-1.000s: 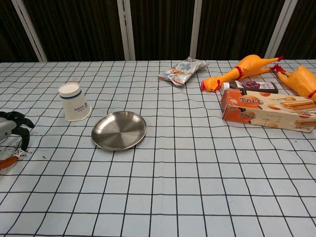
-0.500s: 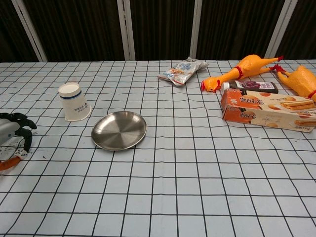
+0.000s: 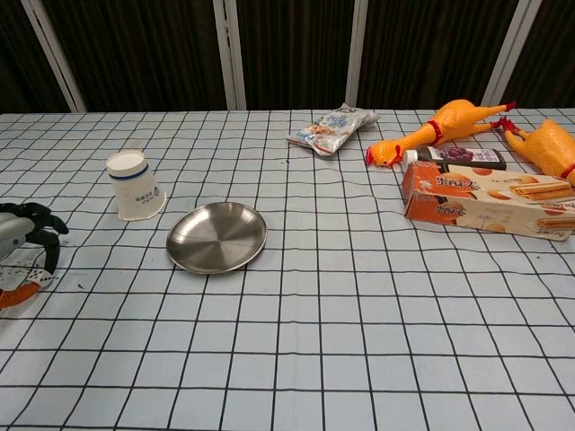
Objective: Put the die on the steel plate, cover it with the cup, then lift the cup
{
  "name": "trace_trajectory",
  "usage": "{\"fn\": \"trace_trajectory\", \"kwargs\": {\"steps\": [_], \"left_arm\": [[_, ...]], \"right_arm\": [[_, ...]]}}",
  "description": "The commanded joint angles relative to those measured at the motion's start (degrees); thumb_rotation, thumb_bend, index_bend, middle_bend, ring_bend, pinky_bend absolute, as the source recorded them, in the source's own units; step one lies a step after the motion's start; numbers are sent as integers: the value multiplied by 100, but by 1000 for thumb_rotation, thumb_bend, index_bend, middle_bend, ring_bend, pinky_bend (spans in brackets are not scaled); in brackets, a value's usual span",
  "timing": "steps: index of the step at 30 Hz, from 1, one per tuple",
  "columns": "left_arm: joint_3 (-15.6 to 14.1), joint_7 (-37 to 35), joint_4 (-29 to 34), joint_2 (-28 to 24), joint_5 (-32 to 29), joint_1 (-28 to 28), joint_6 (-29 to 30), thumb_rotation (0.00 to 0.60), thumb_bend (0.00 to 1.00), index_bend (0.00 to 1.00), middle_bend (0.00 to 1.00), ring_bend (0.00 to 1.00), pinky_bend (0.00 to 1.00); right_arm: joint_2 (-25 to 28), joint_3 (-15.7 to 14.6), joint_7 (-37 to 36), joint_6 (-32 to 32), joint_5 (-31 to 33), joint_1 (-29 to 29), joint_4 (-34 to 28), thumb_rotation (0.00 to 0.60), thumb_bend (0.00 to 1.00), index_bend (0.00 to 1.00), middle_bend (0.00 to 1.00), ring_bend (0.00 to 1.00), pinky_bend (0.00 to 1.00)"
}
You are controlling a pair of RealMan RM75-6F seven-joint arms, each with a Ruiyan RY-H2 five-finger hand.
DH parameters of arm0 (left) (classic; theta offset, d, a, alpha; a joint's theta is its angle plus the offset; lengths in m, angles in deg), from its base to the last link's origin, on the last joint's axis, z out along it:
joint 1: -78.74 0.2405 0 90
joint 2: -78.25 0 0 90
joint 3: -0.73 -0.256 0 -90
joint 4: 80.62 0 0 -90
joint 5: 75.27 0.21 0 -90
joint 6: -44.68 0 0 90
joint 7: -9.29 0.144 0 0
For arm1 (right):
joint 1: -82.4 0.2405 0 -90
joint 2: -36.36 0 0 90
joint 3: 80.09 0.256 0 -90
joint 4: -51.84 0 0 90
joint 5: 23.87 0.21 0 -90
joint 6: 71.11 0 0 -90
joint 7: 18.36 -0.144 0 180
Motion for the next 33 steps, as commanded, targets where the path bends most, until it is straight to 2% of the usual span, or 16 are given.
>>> {"fn": "trace_trajectory", "kwargs": {"steps": [1,5,10,14,17,21,27,33], "left_arm": [[8,-222,174,-16,160,-61,-11,600,553,492,161,63,100],[-68,-62,410,9,551,-141,171,600,553,492,166,63,100],[-79,58,915,1,755,-244,181,600,552,494,173,63,100],[-13,326,1286,55,865,-415,84,600,552,499,176,63,100],[145,776,1392,213,810,-617,-63,600,552,500,178,63,100],[473,1603,1065,705,479,-932,-279,600,551,500,182,63,100],[876,2097,343,1370,-61,-1435,-743,600,552,505,193,63,100],[1271,2286,-419,1919,-602,-1796,-974,600,547,505,199,63,100]], "right_arm": [[-6,-3,17,-17,10,6,-1,600,260,123,108,83,0],[-13,2,16,-42,35,14,15,600,260,125,108,83,0],[-9,3,7,-22,21,11,17,600,260,125,108,83,0],[-8,7,-8,18,0,1,13,600,260,125,108,83,0],[1,12,-29,44,-9,-7,12,600,260,125,108,83,0],[26,13,-84,69,0,-31,18,600,260,125,108,83,0],[50,22,-145,64,34,-44,41,600,260,126,108,83,0],[67,44,-212,87,59,-59,62,600,260,125,108,83,0]]}}
